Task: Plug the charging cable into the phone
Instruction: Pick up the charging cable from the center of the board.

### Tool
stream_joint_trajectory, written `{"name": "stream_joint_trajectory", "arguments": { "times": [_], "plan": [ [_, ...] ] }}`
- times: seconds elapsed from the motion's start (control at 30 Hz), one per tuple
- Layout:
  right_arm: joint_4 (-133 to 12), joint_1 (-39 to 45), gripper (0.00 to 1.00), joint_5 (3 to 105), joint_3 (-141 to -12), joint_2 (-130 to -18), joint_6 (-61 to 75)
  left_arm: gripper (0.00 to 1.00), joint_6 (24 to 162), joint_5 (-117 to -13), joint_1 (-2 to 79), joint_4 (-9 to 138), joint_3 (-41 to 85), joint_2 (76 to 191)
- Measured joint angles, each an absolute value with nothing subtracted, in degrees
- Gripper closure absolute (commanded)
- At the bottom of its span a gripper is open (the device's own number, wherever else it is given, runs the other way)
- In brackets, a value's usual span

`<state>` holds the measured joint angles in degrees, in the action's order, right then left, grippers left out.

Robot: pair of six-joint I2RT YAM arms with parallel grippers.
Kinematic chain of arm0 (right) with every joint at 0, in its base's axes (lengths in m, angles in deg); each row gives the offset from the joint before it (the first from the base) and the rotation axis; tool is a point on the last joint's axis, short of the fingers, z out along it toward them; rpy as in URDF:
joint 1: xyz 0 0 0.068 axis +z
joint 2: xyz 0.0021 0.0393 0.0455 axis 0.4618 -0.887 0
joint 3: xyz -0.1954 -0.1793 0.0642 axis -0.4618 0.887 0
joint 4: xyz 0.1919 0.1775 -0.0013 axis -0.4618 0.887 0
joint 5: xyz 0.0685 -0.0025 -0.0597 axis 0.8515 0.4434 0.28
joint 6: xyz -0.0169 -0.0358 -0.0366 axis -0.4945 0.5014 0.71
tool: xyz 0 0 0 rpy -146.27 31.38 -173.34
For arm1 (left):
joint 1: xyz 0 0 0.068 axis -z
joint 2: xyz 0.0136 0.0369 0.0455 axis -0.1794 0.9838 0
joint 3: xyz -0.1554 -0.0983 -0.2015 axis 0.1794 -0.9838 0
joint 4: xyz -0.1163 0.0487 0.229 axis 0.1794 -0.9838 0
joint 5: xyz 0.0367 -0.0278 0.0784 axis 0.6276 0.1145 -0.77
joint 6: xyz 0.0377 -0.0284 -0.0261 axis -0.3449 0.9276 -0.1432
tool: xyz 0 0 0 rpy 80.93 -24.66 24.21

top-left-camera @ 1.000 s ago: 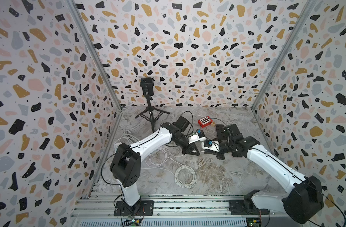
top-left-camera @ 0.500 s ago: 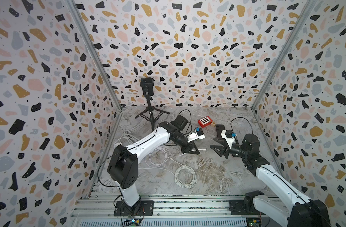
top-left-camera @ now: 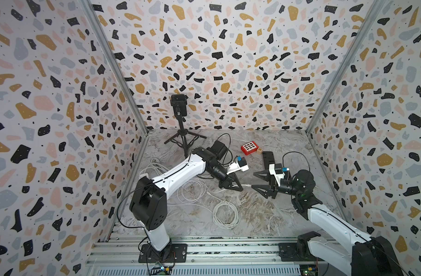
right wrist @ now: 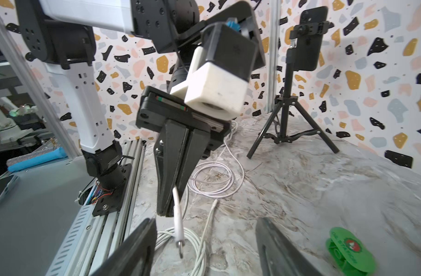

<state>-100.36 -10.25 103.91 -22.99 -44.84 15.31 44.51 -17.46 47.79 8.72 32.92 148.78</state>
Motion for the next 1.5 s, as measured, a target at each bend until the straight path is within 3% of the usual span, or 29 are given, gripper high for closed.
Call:
{"name": "stream_joint_trajectory", "arguments": {
  "times": [0.13, 0.33, 0.4, 0.47, 0.5, 0.57, 0.67, 0.8, 0.97, 1.03, 1.1, 1.17, 1.2, 1.37, 1.5],
  "plan": [
    [-98.2, -9.9, 0.38, 104.7, -23.1, -45.3, 17.4, 1.00, 43.6, -17.2, 47.8, 8.1, 32.9, 148.8],
    [-93.5, -9.9, 0.86, 106.8, -25.0, -46.3, 19.9, 1.00, 43.1, -16.9, 47.7, 7.5, 32.9, 148.8],
    [-92.6, -9.9, 0.91, 107.7, -25.6, -46.5, 20.4, 1.00, 43.0, -17.0, 47.7, 7.4, 32.9, 148.8],
    [-92.2, -9.9, 0.90, 108.6, -25.8, -46.7, 20.5, 1.00, 43.0, -17.0, 47.6, 7.4, 32.9, 148.8],
    [-92.2, -9.9, 0.84, 108.9, -25.8, -46.7, 20.5, 1.00, 43.0, -17.0, 47.5, 7.5, 32.9, 148.8],
    [-92.0, -9.8, 0.63, 109.5, -25.9, -46.7, 20.4, 1.00, 43.0, -17.0, 47.6, 7.4, 32.9, 148.8],
    [-93.3, -9.6, 0.56, 110.6, -25.9, -47.8, 18.7, 1.00, 43.0, -17.0, 47.6, 7.4, 32.9, 148.7],
    [-98.4, -9.1, 0.65, 112.2, -25.9, -51.2, 14.7, 1.00, 43.0, -16.9, 47.6, 7.4, 32.9, 148.4],
    [-104.9, -9.0, 1.00, 113.7, -25.8, -54.0, 10.1, 1.00, 43.0, -17.0, 47.5, 7.3, 32.9, 148.1],
    [-106.2, -9.0, 1.00, 114.6, -25.8, -54.0, 9.1, 0.96, 42.9, -17.0, 47.2, 7.3, 33.1, 148.1],
    [-106.0, -9.0, 1.00, 114.8, -25.8, -53.7, 9.2, 0.54, 42.6, -17.0, 47.2, 7.3, 33.2, 148.1],
    [-102.9, -9.0, 1.00, 114.6, -26.4, -53.1, 10.5, 0.35, 42.6, -16.9, 47.3, 7.3, 33.5, 148.1],
    [-99.2, -9.0, 1.00, 114.4, -27.4, -52.7, 12.0, 0.32, 42.6, -17.0, 47.4, 7.3, 33.6, 148.1],
    [-76.4, -8.9, 1.00, 111.4, -35.4, -51.7, 21.5, 0.31, 42.8, -18.2, 47.9, 7.4, 35.0, 148.1],
    [-62.2, -8.7, 1.00, 110.1, -40.8, -51.9, 26.1, 0.40, 42.8, -19.7, 48.8, 7.5, 35.2, 148.5]
  ]
}}
